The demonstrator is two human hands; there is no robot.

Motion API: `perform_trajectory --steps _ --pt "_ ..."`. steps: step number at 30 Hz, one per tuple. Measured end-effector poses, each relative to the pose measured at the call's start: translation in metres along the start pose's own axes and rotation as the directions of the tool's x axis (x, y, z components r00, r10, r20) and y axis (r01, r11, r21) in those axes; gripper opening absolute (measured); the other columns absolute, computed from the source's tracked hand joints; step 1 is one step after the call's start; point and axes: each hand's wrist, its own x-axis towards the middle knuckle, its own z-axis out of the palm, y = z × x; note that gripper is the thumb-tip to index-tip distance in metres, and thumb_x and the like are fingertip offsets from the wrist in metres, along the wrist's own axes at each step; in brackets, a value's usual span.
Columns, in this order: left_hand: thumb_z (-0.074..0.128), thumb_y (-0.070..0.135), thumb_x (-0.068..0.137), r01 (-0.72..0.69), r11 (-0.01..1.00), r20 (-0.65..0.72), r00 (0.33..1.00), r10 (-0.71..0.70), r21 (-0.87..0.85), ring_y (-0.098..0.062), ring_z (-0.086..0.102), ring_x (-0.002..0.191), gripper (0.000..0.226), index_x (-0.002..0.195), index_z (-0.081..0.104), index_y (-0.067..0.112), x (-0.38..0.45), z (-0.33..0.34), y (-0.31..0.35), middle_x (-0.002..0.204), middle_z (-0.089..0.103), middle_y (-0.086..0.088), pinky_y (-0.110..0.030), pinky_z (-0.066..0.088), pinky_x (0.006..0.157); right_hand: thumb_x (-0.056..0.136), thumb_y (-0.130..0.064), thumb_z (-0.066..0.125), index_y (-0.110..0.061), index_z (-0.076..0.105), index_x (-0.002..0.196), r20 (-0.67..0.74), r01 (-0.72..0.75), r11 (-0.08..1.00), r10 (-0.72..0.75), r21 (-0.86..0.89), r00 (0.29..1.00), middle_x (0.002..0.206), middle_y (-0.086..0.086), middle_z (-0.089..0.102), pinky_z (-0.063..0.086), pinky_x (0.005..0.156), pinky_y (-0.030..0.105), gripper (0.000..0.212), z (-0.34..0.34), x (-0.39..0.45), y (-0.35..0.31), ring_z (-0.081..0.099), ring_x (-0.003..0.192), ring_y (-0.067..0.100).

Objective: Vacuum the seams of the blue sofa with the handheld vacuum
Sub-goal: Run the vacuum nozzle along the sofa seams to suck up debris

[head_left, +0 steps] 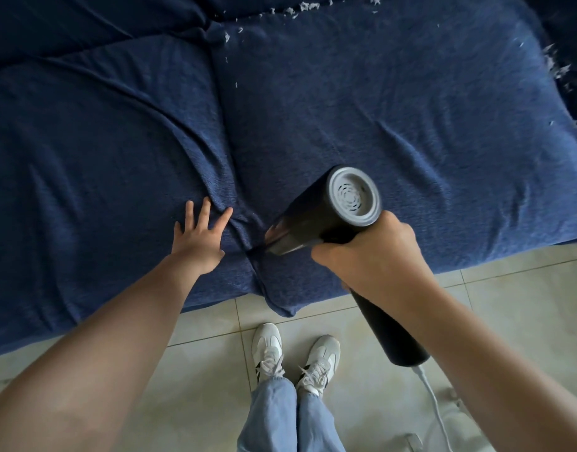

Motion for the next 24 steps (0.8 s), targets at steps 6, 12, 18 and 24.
perform_trajectory --steps 6,12,18,24 --pt "0.059 0.035 0.092 0.025 0.999 -0.047 0.999 -0.024 0.027 -0.038 -0.016 0.146 0.081 0.153 0.005 0.039 0.002 -0.007 0.007 0.16 -0.013 -0.008 -0.056 0.007 0.118 0.068 -0.034 0.074 -0.018 0.064 0.077 -0.095 0.044 0.989 -0.031 0.141 0.995 0.073 0.003 0.07 0.055 0.062 0.029 0.021 -0.013 0.021 -0.003 0.07 0.072 0.021" --pt "0.059 0.037 0.085 0.018 0.999 -0.304 0.953 -0.005 0.04 -0.033 0.041 0.128 0.056 0.137 0.042 0.026 0.017 -0.024 0.004 0.132 0.049 -0.008 -0.056 0.017 0.115 0.072 -0.029 0.075 -0.015 0.065 0.072 -0.165 0.09 0.972 -0.054 0.217 0.985 0.069 0.002 0.07 0.057 0.067 0.032 0.017 -0.019 0.049 -0.025 0.069 0.075 0.022" --pt "0.064 0.029 0.084 0.09 0.994 -0.497 0.861 -0.109 -0.062 -0.037 0.054 0.097 0.034 0.108 0.058 0.006 0.07 -0.079 0.003 0.104 0.057 -0.014 -0.051 0.041 0.097 0.072 -0.024 0.074 -0.01 0.062 0.069 -0.234 0.146 0.946 -0.078 0.29 0.969 0.063 0.006 0.069 0.062 0.072 0.043 0.018 -0.028 0.098 -0.068 0.072 0.072 0.027" --pt "0.06 0.03 0.089 -0.012 0.99 -0.494 0.867 -0.06 -0.142 -0.035 0.047 0.12 0.049 0.13 0.051 0.003 0.142 -0.119 0.012 0.129 0.054 -0.016 -0.044 0.034 0.107 0.072 -0.022 0.073 -0.009 0.061 0.071 -0.234 0.155 0.941 -0.085 0.3 0.968 0.065 0.008 0.069 0.063 0.069 0.044 0.018 -0.032 0.161 -0.113 0.073 0.072 0.031"
